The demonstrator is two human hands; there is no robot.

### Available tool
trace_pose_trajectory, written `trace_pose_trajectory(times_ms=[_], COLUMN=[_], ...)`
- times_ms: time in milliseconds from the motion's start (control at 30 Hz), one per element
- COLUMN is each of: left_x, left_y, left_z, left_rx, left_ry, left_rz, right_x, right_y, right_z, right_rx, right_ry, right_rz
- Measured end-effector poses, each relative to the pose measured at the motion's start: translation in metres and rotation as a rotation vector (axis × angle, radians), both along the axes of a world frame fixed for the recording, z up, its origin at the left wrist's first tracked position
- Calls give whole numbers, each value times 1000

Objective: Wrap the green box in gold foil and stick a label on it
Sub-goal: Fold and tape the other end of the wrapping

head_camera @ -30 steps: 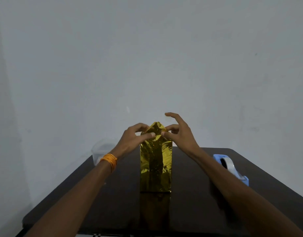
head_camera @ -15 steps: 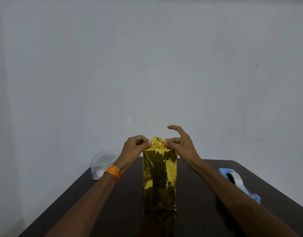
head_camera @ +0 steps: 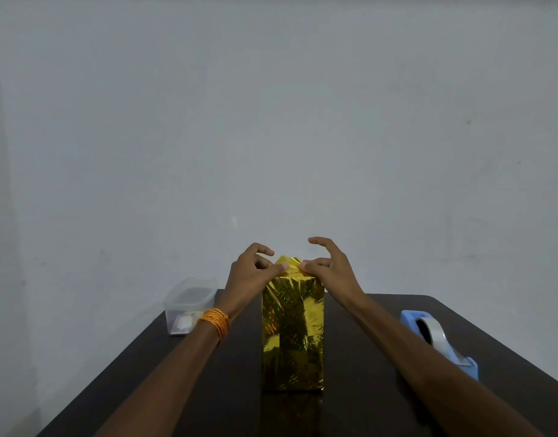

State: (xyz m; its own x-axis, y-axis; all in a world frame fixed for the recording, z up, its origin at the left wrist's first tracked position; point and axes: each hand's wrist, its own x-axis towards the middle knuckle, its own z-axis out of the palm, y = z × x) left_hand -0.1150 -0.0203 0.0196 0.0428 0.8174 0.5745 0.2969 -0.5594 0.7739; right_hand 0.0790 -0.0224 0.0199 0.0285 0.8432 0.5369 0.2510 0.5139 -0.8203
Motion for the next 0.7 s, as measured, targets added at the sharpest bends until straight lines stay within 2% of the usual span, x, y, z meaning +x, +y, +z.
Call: trace_pose_trajectory(times_ms=[267,433,600,700], left_x=[0,-2,-1,5], left_y=[4,4,10,10], left_z=[-1,5,10,9], left_rx=[9,-90,-249,-271], left_ry=[-49,-42,-159,-226], left_rz=[7,44,-8,9], right_x=[1,1,1,1], right_y=[-3,5,14,17], right_z=[0,2,7,5], right_rx=[33,-68,-257,-306], right_ry=[-32,51,157,242], right_rz=[-62,-15,63,88])
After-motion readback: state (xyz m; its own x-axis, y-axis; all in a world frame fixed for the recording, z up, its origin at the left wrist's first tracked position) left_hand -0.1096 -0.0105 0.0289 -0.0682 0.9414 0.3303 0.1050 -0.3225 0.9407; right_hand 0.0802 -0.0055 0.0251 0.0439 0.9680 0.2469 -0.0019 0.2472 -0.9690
